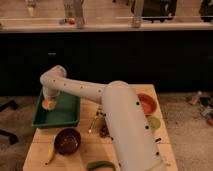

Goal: Place apple in purple bowl

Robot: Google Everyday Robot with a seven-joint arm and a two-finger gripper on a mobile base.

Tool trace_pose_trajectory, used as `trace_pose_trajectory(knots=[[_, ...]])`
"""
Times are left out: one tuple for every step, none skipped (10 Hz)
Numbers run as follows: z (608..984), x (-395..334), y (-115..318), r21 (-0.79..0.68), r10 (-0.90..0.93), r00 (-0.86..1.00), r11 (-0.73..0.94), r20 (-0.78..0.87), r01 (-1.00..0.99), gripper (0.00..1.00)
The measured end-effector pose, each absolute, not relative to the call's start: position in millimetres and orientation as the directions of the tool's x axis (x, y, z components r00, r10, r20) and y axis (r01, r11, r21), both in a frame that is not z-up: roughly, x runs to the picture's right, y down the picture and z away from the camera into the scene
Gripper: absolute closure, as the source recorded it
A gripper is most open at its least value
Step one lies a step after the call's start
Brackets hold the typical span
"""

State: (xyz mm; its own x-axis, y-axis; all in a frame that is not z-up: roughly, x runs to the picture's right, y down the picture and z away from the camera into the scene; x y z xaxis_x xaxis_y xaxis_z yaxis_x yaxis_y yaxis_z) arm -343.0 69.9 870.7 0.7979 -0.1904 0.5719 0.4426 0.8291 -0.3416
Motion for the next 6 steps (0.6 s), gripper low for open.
trace_pose_trajectory(knots=[[866.0, -341.7, 67.6, -0.341, -0.195, 0.797, 0.827, 0.571, 0.447, 1.00], [860.4, -341.1, 64.9, -0.342, -0.200, 0.795, 0.823, 0.572, 0.453, 1.00], [852.0, -339.4, 61.0, -0.343, -0.209, 0.792, 0.817, 0.573, 0.464, 1.00], [846.5, -338.1, 59.7, -0.346, -0.217, 0.791, 0.811, 0.572, 0.472, 1.00], [839.8, -336.6, 58.1, -0.349, -0.226, 0.791, 0.804, 0.569, 0.481, 1.00], [830.0, -334.7, 55.8, -0.349, -0.241, 0.790, 0.797, 0.564, 0.493, 1.00]])
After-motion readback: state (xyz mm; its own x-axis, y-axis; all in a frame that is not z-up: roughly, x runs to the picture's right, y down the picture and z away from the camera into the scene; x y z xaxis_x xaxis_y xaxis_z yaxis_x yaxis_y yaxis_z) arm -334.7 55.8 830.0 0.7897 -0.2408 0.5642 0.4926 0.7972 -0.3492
